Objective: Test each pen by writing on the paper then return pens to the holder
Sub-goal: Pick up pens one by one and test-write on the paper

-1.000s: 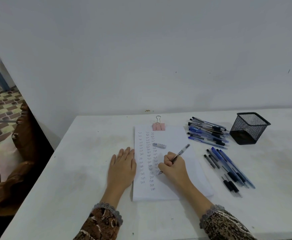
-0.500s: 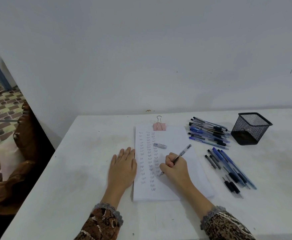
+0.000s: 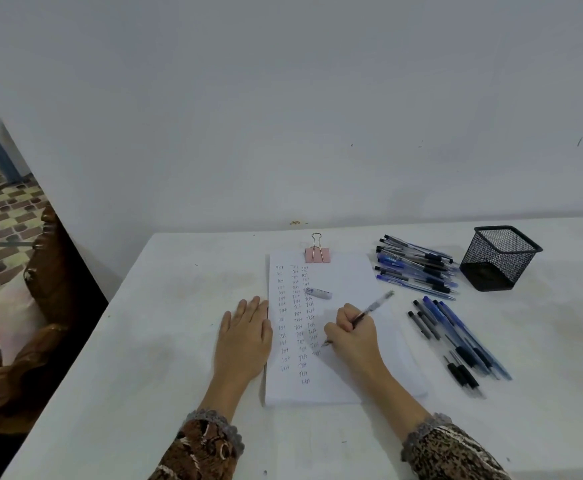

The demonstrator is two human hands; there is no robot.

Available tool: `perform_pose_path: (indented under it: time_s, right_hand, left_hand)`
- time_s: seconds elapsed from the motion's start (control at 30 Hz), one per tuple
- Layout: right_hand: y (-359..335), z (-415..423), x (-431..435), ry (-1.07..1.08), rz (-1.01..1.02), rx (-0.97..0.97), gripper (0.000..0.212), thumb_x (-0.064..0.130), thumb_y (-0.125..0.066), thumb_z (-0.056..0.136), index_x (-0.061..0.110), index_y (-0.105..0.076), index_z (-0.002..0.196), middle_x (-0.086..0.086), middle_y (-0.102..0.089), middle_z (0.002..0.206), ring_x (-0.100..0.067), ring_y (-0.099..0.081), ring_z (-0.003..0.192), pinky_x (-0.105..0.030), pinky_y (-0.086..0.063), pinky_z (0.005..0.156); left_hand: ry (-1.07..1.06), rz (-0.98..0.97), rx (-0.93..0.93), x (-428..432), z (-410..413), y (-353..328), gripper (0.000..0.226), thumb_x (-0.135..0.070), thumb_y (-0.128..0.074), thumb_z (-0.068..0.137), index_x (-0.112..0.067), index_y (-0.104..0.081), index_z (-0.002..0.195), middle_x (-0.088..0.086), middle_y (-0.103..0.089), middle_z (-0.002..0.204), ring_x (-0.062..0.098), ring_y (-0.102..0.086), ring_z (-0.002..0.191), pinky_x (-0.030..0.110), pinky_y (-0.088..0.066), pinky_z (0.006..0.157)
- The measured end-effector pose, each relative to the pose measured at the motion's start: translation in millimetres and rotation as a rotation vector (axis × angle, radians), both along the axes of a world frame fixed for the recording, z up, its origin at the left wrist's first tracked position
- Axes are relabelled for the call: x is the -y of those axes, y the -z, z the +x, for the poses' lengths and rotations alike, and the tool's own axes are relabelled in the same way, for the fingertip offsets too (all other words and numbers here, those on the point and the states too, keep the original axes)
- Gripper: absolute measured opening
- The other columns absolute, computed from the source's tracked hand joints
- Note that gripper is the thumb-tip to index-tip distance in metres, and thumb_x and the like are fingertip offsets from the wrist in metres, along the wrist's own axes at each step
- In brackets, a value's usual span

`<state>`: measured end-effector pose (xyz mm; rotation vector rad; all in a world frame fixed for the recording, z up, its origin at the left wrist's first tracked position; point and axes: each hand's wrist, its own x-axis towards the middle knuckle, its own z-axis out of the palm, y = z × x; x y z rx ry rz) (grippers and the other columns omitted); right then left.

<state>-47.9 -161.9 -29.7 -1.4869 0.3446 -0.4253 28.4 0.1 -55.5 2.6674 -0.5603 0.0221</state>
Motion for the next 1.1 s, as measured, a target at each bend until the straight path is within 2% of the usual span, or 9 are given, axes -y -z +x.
perform_pose_path:
  time_s: [0.1,0.17,0.3,0.43,0.5,0.57,0.67,0.83,1.1]
  right_hand:
    - [-2.4,7.7,16.6,0.068,0.473,0.033,0.048,-0.018,-0.041,0.081,0.018,-0.023,0.055,0.007,-0.025,0.042,-0.008,-0.024,0.035,-0.015,-0.023,0.034]
    - [-5.2,14.8,28.5,0.121,0.611,0.021,0.042,-0.013,-0.047,0.086,0.016,-0.032,0.06,0.005,-0.038,0.041,-0.007,-0.035,0.033,-0.015,-0.03,0.034]
    - [-10.6,29.8,46.2,0.217,0.731,0.102,0.033,-0.009,-0.051,0.088,0.014,-0.042,0.068,-0.004,-0.054,0.054,-0.009,-0.054,0.039,-0.016,-0.046,0.041]
    - [-8.8,39.6,55.9,0.217,0.722,0.181,0.027,-0.008,-0.047,0.091,0.012,-0.044,0.072,-0.009,-0.052,0.068,-0.01,-0.061,0.045,-0.015,-0.05,0.046]
    - [-6.9,40.8,57.5,0.197,0.663,0.192,0.028,-0.011,-0.049,0.089,0.014,-0.047,0.079,-0.007,-0.056,0.06,-0.01,-0.059,0.045,-0.015,-0.049,0.045]
    - [-4.7,40.3,59.2,0.163,0.592,0.188,0.031,-0.014,-0.05,0.087,0.015,-0.046,0.078,-0.001,-0.054,0.049,-0.011,-0.052,0.043,-0.015,-0.044,0.042]
    - [-0.1,38.9,58.6,0.097,0.524,0.168,0.049,-0.018,-0.047,0.086,0.02,-0.036,0.056,0.005,-0.034,0.043,-0.01,-0.036,0.04,-0.016,-0.031,0.041]
    - [-1.3,35.5,55.2,0.123,0.549,0.183,0.06,-0.027,-0.034,0.078,0.023,-0.012,0.053,0.006,-0.01,0.05,-0.013,-0.006,0.048,-0.023,-0.009,0.046]
    - [-0.5,34.2,53.7,0.06,0.53,0.161,0.065,-0.025,-0.033,0.079,0.027,-0.024,0.04,0.009,-0.02,0.04,-0.006,-0.017,0.034,-0.019,-0.015,0.039]
  left_hand:
    - [-0.047,-0.293,-0.029,1.0,1.7,-6.2,0.042,-0.018,-0.035,0.098,-0.018,-0.037,0.14,-0.001,-0.037,0.147,0.015,-0.026,0.14,0.038,-0.013,0.118]
    - [-0.073,-0.447,0.054,5.4,3.0,-8.6,0.038,-0.012,-0.043,0.094,-0.016,-0.049,0.131,0.0,-0.05,0.135,0.018,-0.043,0.128,0.04,-0.028,0.111]
    - [0.11,-0.352,0.236,41.0,6.1,-18.9,0.039,-0.008,-0.047,0.09,-0.014,-0.053,0.129,0.003,-0.049,0.135,0.02,-0.042,0.126,0.032,-0.027,0.111]
    - [0.253,-0.069,0.163,74.8,16.7,-17.7,0.054,-0.029,-0.017,0.092,-0.018,-0.032,0.143,-0.001,-0.027,0.152,0.018,-0.017,0.143,0.035,-0.007,0.117]
    - [0.233,-0.024,0.167,79.8,22.2,-10.1,0.07,-0.039,-0.005,0.082,-0.016,-0.047,0.133,0.002,-0.043,0.143,0.023,-0.032,0.137,0.043,-0.016,0.115]
    - [0.207,-0.108,0.188,81.0,22.1,-6.8,0.054,-0.038,-0.018,0.086,-0.014,-0.061,0.107,0.003,-0.063,0.113,0.026,-0.055,0.114,0.045,-0.036,0.105]
    - [0.192,-0.294,0.218,77.1,11.0,-7.6,0.029,-0.036,-0.039,0.091,-0.018,-0.06,0.098,-0.007,-0.062,0.092,0.014,-0.056,0.088,0.025,-0.044,0.084]
    - [0.157,-0.557,0.058,68.7,-5.4,-11.3,0.017,-0.027,-0.051,0.094,-0.022,-0.063,0.105,-0.018,-0.056,0.091,0.0,-0.049,0.089,0.007,-0.036,0.079]
    - [0.243,-0.547,0.051,69.5,-4.8,-10.3,0.017,-0.024,-0.055,0.092,-0.02,-0.064,0.106,-0.023,-0.054,0.091,-0.01,-0.047,0.089,0.007,-0.037,0.08]
